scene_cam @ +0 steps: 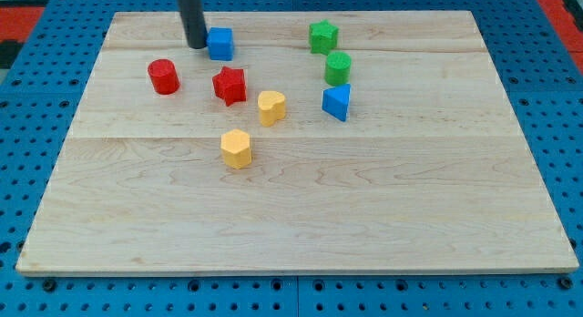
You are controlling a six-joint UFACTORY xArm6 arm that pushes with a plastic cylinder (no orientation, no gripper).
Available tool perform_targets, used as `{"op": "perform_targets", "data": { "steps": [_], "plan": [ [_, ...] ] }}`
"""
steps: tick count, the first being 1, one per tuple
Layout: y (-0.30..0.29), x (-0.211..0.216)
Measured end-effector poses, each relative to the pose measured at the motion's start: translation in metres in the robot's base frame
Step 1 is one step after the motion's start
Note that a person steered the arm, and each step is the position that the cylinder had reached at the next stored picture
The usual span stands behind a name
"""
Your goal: Place the cube above the green star
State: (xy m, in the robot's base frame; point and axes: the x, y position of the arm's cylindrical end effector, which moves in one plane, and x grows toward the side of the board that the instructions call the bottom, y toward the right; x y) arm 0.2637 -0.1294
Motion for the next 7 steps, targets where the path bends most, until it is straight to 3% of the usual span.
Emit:
{"op": "perform_targets", "data": {
  "steps": [2, 4, 6, 7],
  "plan": [
    [0.027, 0.014],
    [0.079, -0.019],
    [0.098, 0.012],
    [0.102, 0.003]
  ]
}}
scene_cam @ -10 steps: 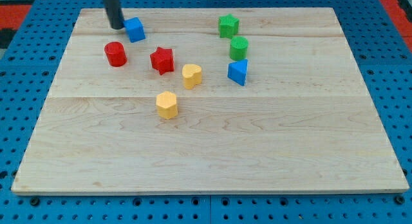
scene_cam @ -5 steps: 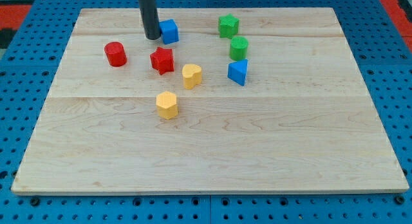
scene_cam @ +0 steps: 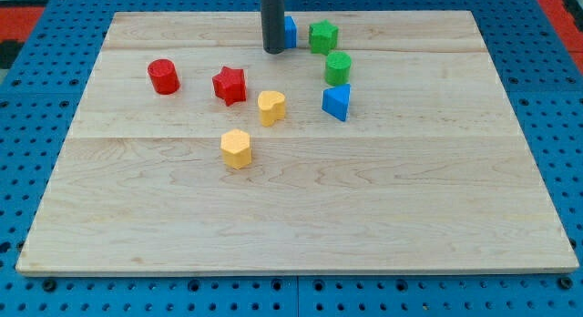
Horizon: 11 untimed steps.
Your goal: Place the cube above the green star
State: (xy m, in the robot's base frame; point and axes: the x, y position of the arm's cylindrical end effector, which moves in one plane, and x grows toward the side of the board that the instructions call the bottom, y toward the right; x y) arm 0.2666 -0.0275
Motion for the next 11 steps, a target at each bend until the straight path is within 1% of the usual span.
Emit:
{"op": "perform_targets", "data": {
  "steps": [2, 3, 4, 5, 7, 8, 9, 11],
  "plan": [
    [0.001, -0.034],
    [-0.001, -0.038],
    [-0.038, -0.042],
    [-0.032, -0.059],
    [0.035, -0.06],
    [0.039, -0.06],
    [0.032, -0.059],
    [-0.057, -0.053]
  ]
}}
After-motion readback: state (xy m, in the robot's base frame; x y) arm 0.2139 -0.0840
